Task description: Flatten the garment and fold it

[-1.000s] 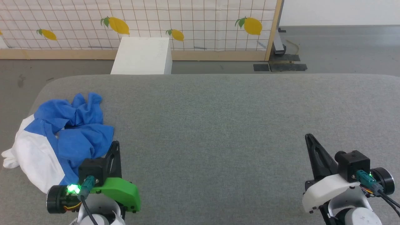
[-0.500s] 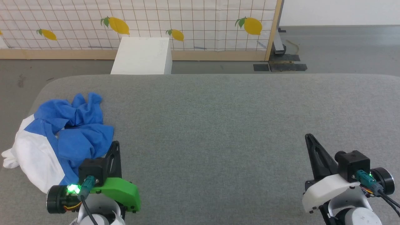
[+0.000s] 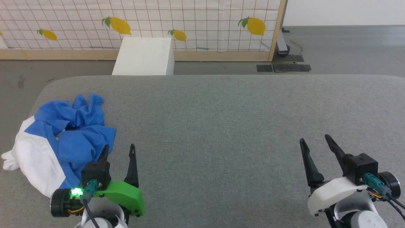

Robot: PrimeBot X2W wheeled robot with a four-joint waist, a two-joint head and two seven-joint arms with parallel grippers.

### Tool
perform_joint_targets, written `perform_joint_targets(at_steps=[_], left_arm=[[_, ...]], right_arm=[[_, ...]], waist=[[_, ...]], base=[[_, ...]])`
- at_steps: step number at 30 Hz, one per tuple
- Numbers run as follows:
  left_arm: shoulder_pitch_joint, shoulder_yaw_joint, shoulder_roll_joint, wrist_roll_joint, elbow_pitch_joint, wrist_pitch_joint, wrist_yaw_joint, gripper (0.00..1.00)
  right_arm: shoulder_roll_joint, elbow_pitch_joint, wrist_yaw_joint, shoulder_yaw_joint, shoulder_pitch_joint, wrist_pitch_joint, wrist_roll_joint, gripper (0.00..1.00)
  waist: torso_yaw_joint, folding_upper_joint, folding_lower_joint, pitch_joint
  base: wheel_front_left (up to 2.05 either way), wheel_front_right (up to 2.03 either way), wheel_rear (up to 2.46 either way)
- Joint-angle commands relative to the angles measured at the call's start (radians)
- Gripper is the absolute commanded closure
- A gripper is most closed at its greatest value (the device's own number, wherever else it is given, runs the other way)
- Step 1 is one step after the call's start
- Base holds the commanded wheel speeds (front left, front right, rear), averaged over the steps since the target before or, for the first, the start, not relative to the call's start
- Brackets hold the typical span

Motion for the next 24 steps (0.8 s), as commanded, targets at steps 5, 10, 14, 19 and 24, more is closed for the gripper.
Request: perform_joint_targets(at_steps=[5, 10, 14, 19, 24], left_arm=[[-0.001, -0.01, 0.0, -0.019, 0.013, -0.023, 0.014, 0.0], [-0.001, -0.011, -0.001, -0.027, 0.017, -0.033, 0.02, 0.0], [0.001, -0.011, -0.001, -0.036, 0.019, -0.041, 0.026, 0.0], [0.004, -0.011, -0.001, -0.047, 0.022, -0.051, 0.034, 0.0], [0.01, -0.01, -0.001, -0.057, 0.023, -0.062, 0.042, 0.0]], right_arm=[[0.0, 0.015, 0.0, -0.016, 0.006, -0.026, 0.029, 0.0], [0.0, 0.023, 0.0, -0.021, 0.005, -0.036, 0.041, 0.0], [0.0, 0.029, 0.0, -0.024, 0.003, -0.044, 0.049, 0.0], [0.0, 0.037, 0.0, -0.027, 0.003, -0.055, 0.062, 0.0], [0.0, 0.045, 0.0, -0.029, 0.005, -0.065, 0.075, 0.0]], waist=[[0.002, 0.0, 0.0, 0.002], [0.009, 0.0, 0.0, 0.003], [0.019, 0.0, 0.0, 0.004], [0.042, 0.0, 0.0, 0.005], [0.073, 0.0, 0.0, 0.005]], base=[[0.0, 0.0, 0.0], [0.0, 0.0, 0.0], [0.0, 0.0, 0.0], [0.0, 0.0, 0.0], [0.0, 0.0, 0.0]])
